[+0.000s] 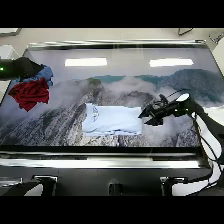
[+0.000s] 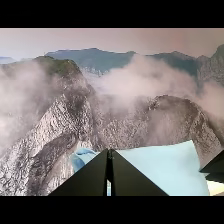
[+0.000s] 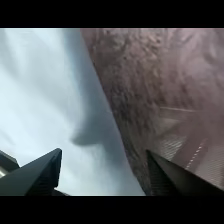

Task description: Fold the clothes and pants, and hang the long-sleeved shirts on hangers.

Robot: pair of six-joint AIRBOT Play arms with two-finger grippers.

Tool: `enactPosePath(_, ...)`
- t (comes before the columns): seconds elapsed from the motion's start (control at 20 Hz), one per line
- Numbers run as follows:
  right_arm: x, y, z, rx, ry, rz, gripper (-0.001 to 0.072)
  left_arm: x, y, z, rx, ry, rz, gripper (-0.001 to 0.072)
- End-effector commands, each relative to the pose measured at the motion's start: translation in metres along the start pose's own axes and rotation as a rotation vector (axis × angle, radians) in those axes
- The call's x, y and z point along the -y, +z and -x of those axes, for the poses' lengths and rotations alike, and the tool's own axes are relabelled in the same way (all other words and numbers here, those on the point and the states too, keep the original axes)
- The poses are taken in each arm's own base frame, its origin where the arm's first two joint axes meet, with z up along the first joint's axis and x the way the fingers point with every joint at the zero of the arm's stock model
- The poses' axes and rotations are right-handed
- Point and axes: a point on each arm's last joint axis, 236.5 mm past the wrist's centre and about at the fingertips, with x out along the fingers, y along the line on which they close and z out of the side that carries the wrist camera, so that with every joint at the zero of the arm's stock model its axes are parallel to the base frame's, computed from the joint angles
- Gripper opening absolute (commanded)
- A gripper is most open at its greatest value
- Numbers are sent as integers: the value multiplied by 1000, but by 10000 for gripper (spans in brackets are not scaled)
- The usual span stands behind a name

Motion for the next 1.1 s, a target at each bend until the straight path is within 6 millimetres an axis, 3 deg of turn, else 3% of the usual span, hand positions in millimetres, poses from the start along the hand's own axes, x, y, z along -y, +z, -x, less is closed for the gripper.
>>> enactPosePath(0.0, -5, -4, -23, -29, 53, 15, 582, 0, 0, 0, 1, 0, 10, 21)
enactPosePath(0.05, -6, -7, -28, -39, 46, 23, 577, 0, 0, 0, 1, 0, 10, 21)
enactPosePath(0.1, -8, -9, -34, -48, 41, 29, 508, 0, 0, 0, 1, 0, 10, 21)
enactPosePath(0.2, -15, -12, -37, -60, 59, 77, 131, 0, 0, 0, 1, 0, 10, 22)
enactPosePath(0.25, -26, -13, -30, -72, 104, 112, 46, 0, 0, 0, 1, 1, 10, 21)
enactPosePath(0.35, -52, -6, 2, -58, 177, 172, 46, 0, 0, 0, 1, 1, 10, 21)
enactPosePath(0.5, -89, 28, 96, 137, 197, 267, 45, 0, 0, 0, 2, 1, 9, 22)
enactPosePath(0.65, -95, 51, 205, 377, 150, 275, 46, 0, 0, 0, 2, 1, 5, 22)
enactPosePath(0.9, -39, 52, 355, 682, 91, 95, 45, 0, 0, 0, 2, 1, 5, 22)
enactPosePath(1.05, 3, 41, 424, 841, 100, -58, 45, 0, 0, 0, 1, 1, 5, 22)
